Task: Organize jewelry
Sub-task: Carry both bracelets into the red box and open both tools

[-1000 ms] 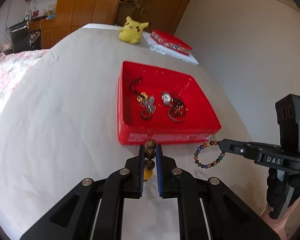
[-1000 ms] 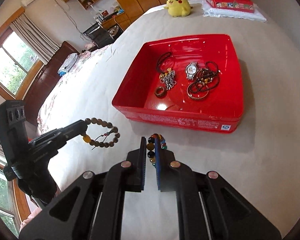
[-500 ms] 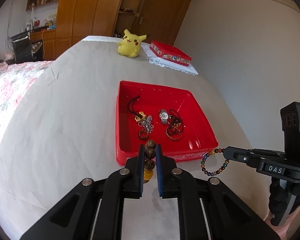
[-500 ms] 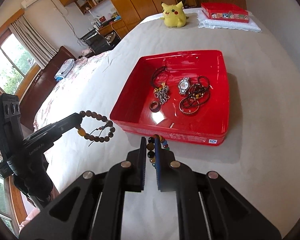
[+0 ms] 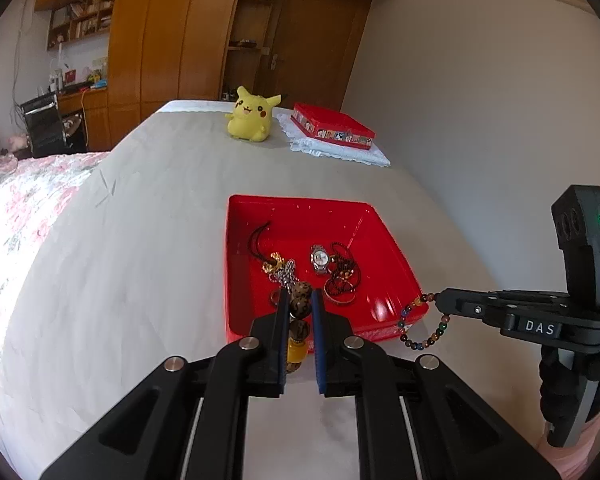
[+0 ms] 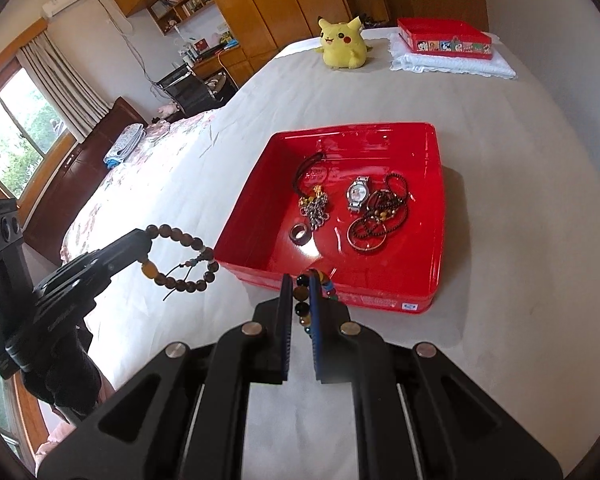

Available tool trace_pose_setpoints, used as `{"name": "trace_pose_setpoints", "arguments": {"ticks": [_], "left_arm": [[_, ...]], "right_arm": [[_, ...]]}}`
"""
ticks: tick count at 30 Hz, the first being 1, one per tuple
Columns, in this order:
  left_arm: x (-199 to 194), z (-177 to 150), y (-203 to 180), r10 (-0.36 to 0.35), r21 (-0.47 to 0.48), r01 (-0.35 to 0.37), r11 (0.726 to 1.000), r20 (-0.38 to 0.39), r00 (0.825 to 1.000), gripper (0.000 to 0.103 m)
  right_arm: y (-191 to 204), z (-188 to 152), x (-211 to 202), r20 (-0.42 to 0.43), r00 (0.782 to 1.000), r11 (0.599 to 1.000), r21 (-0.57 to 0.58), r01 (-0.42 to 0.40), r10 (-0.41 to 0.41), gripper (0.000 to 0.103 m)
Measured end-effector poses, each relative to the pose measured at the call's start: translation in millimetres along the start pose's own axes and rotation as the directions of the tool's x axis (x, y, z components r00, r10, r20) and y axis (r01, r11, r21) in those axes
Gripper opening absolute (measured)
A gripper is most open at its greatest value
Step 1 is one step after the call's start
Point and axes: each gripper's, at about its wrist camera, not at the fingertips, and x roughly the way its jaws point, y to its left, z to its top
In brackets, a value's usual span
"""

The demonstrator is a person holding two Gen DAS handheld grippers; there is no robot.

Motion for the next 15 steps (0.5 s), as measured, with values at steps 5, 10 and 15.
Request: {"name": "trace_pose_setpoints", "arguments": {"ticks": [5, 10, 15], "left_arm": [[6.2, 9.3, -4.5, 0.007, 0.013, -0.007, 1.000, 0.008, 1.000, 0.010], [17.5, 20.3, -7.8, 0.009, 0.018, -0.009, 1.000, 0.000, 1.000, 0.010], [43.3, 38.6, -8.7, 0.016, 0.017, -0.016, 1.000, -0.024, 1.000, 0.010]], "right_arm": [[-2.8, 10.5, 0.3, 0.010, 1.000, 1.000, 0.006, 0.008, -0.008, 0.006], [-4.9, 25.9, 1.7, 0.018, 1.000, 1.000, 0.011, 0.020, -0.020, 0.006], [-10.9, 46.6, 9.5, 0.022, 0.999, 0.999, 0.028, 0.047, -0.048, 0.006]]}}
